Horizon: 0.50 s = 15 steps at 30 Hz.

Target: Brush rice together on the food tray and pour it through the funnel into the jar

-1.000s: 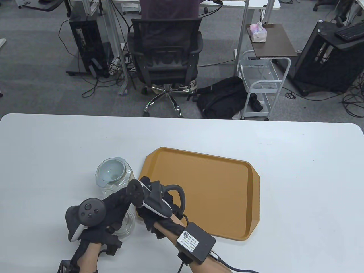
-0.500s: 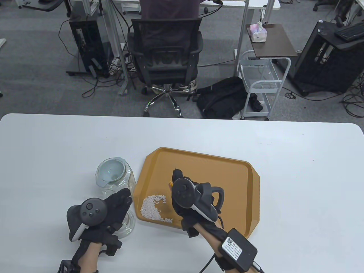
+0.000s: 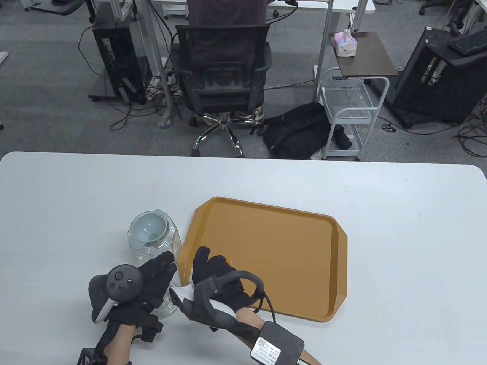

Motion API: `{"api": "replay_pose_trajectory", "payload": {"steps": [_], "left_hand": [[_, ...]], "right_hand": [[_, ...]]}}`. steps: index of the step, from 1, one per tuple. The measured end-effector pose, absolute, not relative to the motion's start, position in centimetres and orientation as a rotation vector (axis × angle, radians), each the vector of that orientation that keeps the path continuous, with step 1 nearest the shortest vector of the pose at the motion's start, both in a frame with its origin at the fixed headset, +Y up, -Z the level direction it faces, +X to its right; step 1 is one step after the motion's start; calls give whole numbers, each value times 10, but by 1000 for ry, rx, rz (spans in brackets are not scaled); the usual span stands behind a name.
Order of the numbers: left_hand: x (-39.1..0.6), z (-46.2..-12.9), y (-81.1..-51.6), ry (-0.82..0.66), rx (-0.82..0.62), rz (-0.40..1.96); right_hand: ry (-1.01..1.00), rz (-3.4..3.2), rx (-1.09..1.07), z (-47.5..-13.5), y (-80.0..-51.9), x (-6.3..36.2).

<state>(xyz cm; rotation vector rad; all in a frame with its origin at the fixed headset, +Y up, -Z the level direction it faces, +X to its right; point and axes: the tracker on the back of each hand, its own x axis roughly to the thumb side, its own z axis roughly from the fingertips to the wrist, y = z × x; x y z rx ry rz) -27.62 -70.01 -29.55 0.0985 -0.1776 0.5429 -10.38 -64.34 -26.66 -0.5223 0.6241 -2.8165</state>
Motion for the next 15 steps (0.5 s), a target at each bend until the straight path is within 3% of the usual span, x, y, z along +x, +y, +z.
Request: {"api": "replay_pose_trajectory", "payload": {"steps": [7,15], "left_hand": [[-279,-296,-699,-175,102,555],[-282,-296,-699,-167,102,555]], "right_hand": [[633,-2868,-516,-277,-652,-126],[707,-2925,-465,-289,-643,-105]]}}
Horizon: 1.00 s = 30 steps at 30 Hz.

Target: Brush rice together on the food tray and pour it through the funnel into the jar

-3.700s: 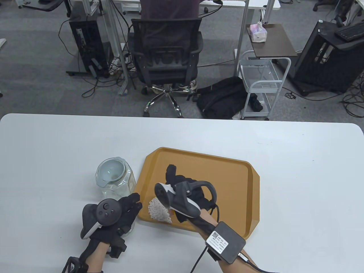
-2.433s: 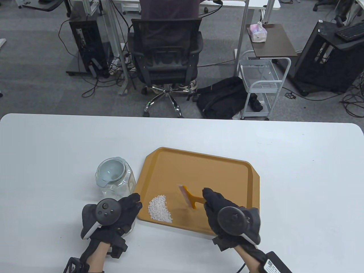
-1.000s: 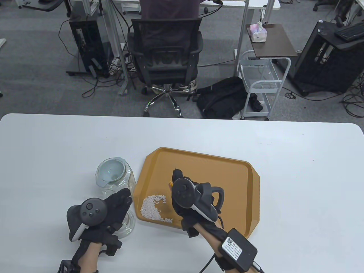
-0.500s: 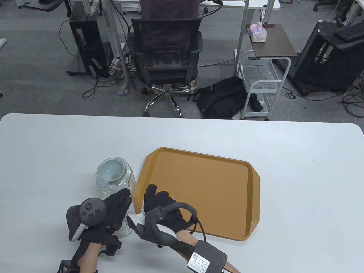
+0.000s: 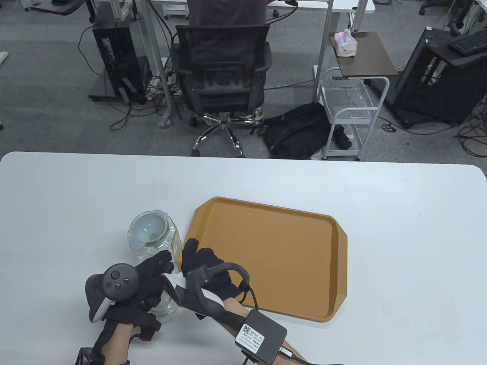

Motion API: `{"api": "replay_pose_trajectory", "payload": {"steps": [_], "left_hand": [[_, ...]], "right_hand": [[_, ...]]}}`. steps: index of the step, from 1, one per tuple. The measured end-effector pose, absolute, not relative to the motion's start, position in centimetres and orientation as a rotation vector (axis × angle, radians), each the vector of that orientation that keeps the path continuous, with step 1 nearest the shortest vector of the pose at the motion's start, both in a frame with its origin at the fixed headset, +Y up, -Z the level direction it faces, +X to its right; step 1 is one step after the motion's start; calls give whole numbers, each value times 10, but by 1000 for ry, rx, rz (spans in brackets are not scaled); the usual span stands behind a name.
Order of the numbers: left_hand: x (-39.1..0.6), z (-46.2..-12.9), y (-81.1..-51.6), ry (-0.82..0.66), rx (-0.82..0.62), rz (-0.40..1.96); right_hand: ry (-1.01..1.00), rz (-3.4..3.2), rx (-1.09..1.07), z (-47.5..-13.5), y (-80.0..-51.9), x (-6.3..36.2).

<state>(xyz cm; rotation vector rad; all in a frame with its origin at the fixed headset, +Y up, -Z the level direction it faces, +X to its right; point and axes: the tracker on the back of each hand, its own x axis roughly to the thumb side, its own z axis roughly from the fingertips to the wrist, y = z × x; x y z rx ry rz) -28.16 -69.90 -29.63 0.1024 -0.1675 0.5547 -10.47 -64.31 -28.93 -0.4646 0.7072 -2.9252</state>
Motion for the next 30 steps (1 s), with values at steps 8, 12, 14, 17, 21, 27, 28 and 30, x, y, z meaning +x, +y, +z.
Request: {"api": "replay_pose_trajectory", "payload": {"steps": [8,12,14,17,21,27,28,30], "left_hand": [[-282,-296,-699,-168,103,548],[-282,-296,-699,-168,103,547],[-282,-296,-699,-169,103,547],[-281,-297,-699,-169,102,546],[-281,-296,-699,-169,102,544],[-281,-296,-699,-169,104,546],[-281,-296,-699,-169,103,546],[-281,-296,-699,-169,102,547]], "right_hand": [[685,-2955,-434,-292,-638,-86],[733,-2978,-444,-293,-637,-83],[726,-2955,-447,-292,-637,-83],[653,-2863,-414,-290,-640,-86],[640,-2754,-437,-283,-649,-97],[605,-2856,-507,-282,-652,-114],[612,-2870,-509,-283,-650,-115],[634,-2899,-508,-286,-647,-115]]}}
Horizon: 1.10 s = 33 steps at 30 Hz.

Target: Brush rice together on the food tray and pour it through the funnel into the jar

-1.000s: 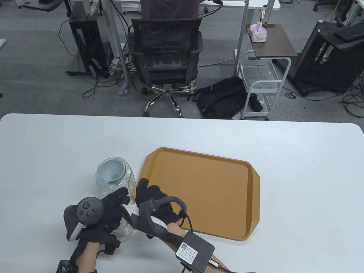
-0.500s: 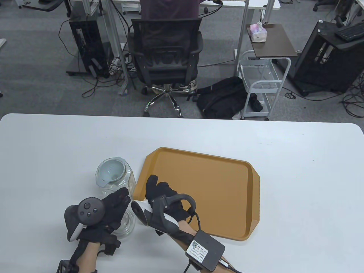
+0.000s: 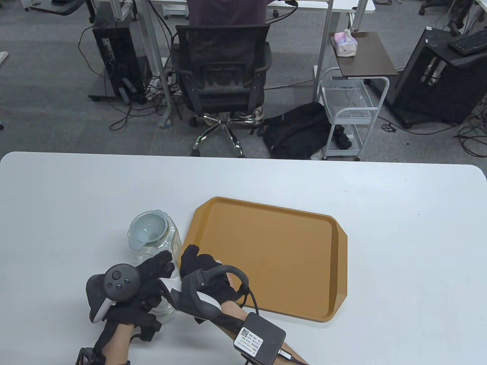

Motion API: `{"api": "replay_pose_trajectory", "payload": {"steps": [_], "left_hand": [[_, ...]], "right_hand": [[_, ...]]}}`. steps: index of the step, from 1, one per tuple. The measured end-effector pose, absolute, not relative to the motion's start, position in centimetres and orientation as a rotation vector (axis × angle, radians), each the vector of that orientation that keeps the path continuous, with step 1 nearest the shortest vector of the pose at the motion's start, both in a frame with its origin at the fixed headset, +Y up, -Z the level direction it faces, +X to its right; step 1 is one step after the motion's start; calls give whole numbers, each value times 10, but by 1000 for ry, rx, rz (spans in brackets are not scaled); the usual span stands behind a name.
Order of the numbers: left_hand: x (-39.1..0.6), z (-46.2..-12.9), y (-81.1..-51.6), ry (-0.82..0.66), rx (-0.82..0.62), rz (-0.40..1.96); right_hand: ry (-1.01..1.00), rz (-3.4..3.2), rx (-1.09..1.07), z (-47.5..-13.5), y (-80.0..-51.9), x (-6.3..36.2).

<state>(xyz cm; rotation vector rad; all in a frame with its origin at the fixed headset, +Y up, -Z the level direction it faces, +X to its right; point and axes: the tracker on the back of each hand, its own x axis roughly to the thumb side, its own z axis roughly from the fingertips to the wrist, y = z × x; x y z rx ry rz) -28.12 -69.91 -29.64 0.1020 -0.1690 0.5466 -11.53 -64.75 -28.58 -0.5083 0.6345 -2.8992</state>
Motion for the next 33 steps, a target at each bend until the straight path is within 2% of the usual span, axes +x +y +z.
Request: {"api": "replay_pose_trajectory", "payload": {"steps": [7,19,26,33], "left_hand": [[-281,-296,-699,-170,102,547],[-281,-296,-699,-170,98,544],[-280,-296,-700,-170,96,540],[-280,-296,-700,-168,93,541]], "right_hand": [[690,-2953,-505,-289,-641,-105],[646,-3047,-516,-281,-625,-83],[563,-3101,-512,-287,-631,-72],[602,-3049,-564,-286,-636,-78]]}}
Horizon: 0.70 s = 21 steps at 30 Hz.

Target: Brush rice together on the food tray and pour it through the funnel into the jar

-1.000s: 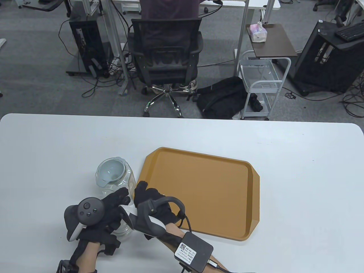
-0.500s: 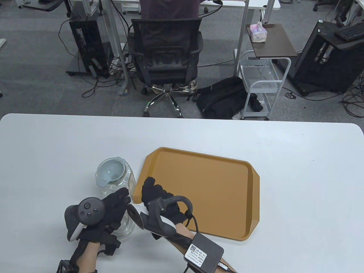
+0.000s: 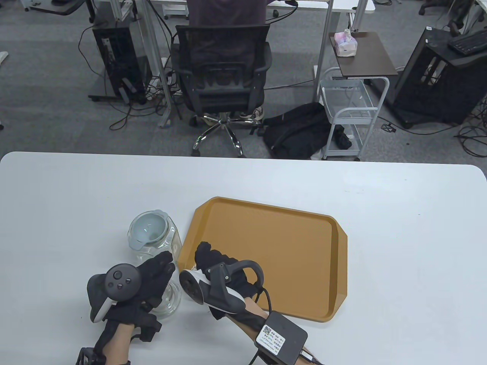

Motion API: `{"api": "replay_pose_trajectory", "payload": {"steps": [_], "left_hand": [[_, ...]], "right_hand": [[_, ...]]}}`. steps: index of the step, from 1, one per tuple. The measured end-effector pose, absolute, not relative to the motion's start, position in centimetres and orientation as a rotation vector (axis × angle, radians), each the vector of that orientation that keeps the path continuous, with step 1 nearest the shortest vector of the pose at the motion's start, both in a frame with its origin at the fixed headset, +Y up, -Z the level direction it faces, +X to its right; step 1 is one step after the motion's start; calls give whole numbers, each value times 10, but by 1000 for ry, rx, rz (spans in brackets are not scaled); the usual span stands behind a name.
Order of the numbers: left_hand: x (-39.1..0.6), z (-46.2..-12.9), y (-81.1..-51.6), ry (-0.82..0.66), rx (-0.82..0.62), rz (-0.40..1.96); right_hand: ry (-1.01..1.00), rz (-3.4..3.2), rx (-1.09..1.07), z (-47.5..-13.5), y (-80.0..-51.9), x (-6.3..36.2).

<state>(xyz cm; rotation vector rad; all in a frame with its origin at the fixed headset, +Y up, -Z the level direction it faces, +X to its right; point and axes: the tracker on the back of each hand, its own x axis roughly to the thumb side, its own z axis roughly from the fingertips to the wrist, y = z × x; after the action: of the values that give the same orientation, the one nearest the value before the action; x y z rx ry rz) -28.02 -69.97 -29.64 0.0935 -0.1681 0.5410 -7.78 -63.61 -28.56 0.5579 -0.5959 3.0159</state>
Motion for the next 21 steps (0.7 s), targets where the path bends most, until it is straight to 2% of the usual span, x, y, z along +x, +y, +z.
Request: {"api": "replay_pose_trajectory", "payload": {"steps": [8,12,19,21], "left_hand": [[-280,-297,-700,-170,95,541],[-280,-296,-700,-169,97,541],[-280,-296,-700,-168,99,542],[-280,-296,-700,-168,99,543]], "right_hand": [[-664,3016,586,-281,-633,-78],[-807,3136,594,-277,-634,-78],[-996,3330,599,-278,-655,-95],[-985,3328,577,-281,-659,-103]]}}
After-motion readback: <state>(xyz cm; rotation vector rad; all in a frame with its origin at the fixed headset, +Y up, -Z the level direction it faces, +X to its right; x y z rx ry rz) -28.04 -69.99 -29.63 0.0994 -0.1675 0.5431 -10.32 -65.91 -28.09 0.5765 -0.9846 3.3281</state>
